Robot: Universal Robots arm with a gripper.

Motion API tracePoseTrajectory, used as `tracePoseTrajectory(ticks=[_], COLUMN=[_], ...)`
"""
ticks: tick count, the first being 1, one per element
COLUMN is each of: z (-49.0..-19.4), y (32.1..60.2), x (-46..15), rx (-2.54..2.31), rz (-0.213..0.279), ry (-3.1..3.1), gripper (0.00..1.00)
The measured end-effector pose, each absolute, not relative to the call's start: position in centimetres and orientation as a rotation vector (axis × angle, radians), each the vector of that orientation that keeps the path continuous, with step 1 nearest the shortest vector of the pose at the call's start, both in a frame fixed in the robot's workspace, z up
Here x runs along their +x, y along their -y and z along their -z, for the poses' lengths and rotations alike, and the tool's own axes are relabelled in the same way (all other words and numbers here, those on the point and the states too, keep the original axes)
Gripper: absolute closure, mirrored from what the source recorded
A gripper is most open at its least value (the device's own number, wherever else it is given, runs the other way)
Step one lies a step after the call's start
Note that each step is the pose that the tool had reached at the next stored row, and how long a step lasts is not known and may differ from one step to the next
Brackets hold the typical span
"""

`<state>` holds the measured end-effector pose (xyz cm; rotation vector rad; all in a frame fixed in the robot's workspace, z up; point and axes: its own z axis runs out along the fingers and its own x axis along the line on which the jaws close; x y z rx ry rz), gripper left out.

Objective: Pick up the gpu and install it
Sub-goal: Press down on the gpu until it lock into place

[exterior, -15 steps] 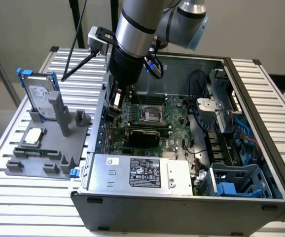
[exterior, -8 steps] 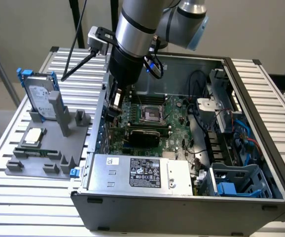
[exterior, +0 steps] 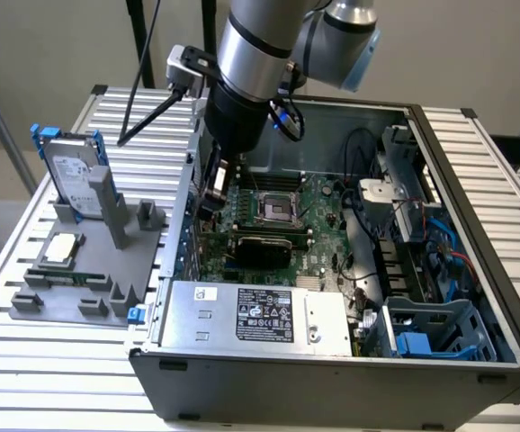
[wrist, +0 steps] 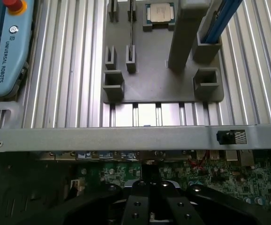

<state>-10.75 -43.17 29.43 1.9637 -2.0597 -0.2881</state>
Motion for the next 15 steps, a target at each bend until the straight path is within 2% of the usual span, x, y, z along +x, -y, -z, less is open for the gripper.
tracePoseTrajectory(ticks=[4, 15], z=[-29.43, -29.43], y=[43.17, 43.17], x=[-10.68, -10.54], rx=[1.987, 2.089], rz=[0.248, 0.059], ry=[2.086, 2.193], gripper=[0.89, 0.89])
